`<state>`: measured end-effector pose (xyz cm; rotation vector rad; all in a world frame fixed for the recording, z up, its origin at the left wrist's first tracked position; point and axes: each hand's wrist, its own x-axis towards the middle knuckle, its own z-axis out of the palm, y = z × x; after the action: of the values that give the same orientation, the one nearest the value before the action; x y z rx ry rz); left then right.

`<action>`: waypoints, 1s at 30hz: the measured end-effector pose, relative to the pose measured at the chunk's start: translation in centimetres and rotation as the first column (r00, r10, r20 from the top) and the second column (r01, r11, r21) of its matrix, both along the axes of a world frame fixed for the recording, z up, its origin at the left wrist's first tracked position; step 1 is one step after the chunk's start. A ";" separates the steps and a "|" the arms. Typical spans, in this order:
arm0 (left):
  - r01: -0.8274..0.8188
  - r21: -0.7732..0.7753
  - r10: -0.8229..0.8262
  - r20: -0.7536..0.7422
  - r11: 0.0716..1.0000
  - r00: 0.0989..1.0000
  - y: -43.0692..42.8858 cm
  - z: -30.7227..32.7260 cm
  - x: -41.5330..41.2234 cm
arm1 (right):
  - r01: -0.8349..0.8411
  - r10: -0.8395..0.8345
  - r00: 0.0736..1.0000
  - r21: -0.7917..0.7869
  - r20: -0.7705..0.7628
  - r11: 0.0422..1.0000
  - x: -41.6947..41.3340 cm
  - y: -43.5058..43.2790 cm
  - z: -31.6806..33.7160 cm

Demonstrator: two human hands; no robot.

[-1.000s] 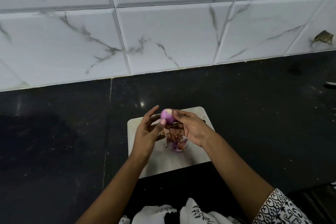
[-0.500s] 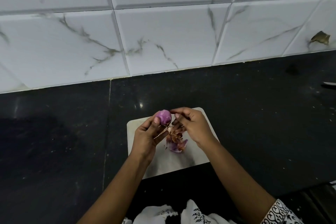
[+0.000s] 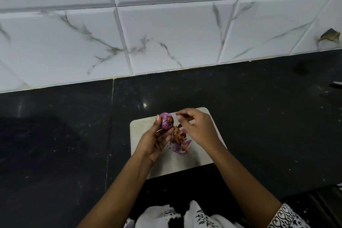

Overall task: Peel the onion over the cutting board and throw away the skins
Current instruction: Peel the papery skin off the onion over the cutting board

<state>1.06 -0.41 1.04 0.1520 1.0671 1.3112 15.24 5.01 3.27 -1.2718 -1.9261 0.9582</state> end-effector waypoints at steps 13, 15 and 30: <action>-0.008 -0.003 0.007 -0.160 1.000 0.987 0.0 0.0 -0.2 | -0.254 0.068 0.861 0.309 0.505 0.917 -1.6 -0.1 2.4; -0.005 -0.008 0.003 -0.187 1.000 0.982 0.0 0.0 -0.2 | -0.345 0.107 0.795 0.300 0.597 0.889 -1.8 0.2 3.0; 0.072 -0.005 -0.070 -0.294 0.997 0.953 0.0 0.1 -0.6 | -0.414 0.040 0.773 0.456 0.633 0.788 -2.2 -0.2 1.2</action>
<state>0.45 -0.38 1.16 0.3966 1.2975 1.2510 13.04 4.85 4.50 -1.0230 -2.6446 -0.0137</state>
